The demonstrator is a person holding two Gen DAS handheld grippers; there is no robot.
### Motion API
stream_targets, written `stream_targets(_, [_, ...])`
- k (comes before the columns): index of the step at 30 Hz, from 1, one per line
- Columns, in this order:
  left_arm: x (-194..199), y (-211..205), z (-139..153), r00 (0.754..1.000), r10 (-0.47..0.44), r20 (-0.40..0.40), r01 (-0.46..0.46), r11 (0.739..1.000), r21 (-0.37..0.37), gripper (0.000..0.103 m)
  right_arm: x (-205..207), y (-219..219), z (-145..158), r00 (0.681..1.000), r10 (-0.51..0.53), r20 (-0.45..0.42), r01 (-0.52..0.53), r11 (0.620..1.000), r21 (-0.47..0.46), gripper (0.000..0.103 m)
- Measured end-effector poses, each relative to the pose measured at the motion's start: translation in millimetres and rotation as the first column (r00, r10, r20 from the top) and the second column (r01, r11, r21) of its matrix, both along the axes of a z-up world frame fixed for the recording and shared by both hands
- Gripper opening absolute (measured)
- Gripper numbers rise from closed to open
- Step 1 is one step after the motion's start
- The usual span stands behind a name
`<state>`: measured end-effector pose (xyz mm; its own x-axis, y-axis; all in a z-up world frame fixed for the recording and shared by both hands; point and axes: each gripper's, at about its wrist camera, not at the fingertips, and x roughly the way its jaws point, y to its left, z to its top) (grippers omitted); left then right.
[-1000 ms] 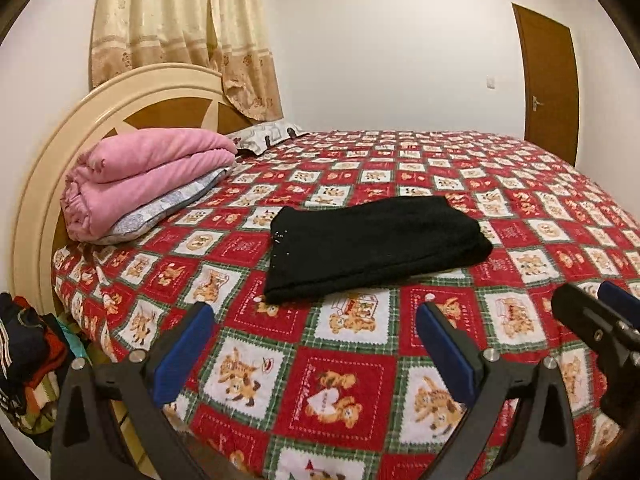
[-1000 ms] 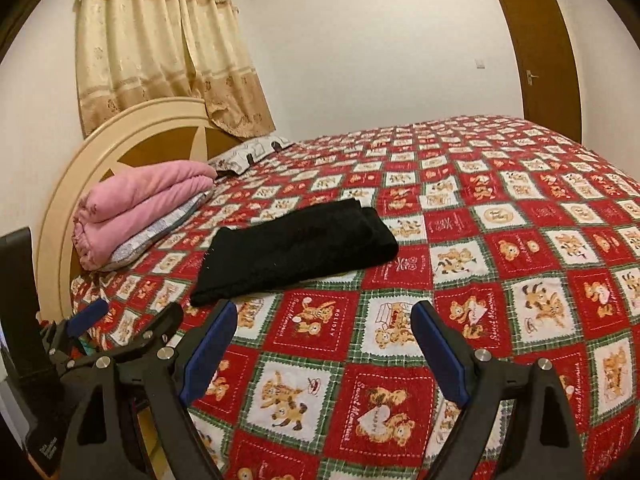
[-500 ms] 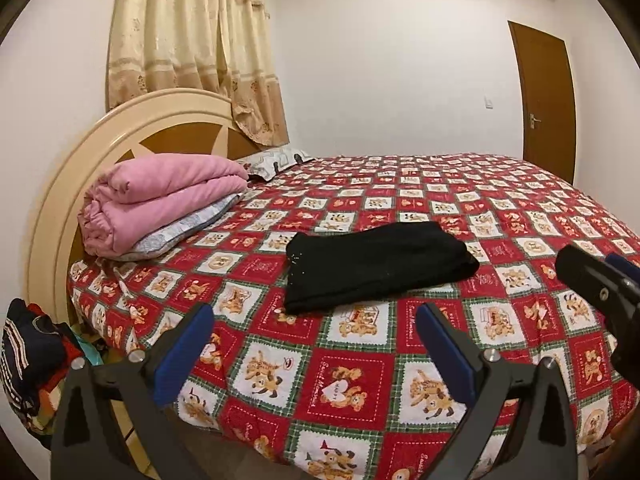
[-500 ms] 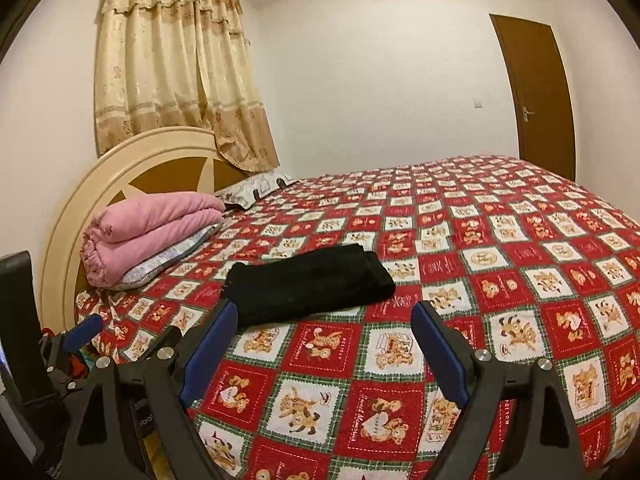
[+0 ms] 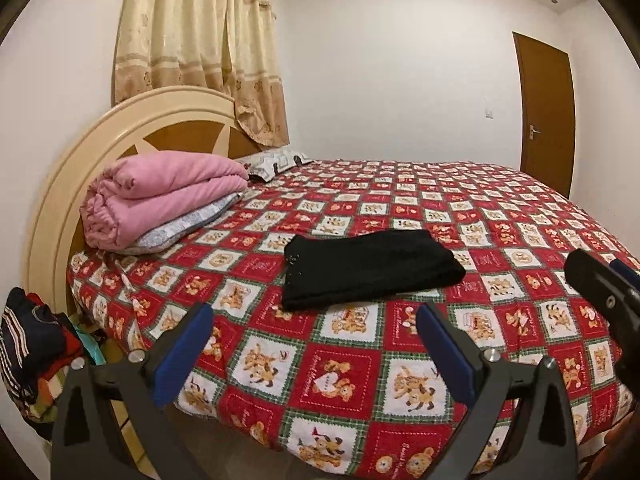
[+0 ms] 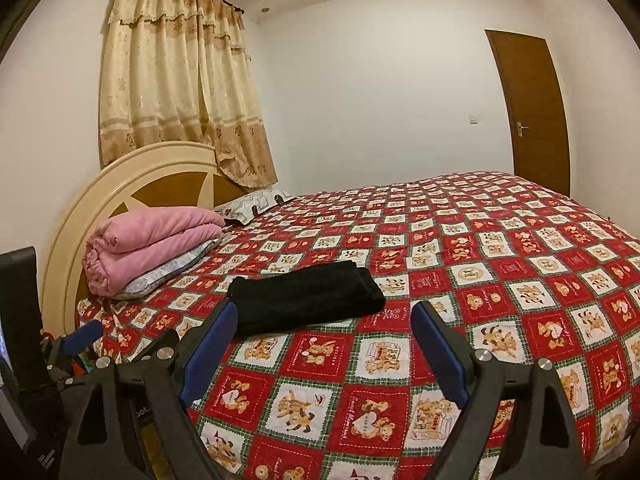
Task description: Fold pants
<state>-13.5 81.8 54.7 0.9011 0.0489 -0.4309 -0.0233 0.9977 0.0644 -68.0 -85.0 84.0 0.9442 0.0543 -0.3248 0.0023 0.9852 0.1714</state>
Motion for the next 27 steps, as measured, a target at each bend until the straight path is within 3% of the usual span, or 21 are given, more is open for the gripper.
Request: stream_targets(27, [-6.4,-11.9,-0.6,1.000,-0.002,0.009,0.002,1.000,0.024,0.103,-6.6,-8.4,-1.6,1.000,-0.014,-0.003,0.014,1.000,0.014,0.090])
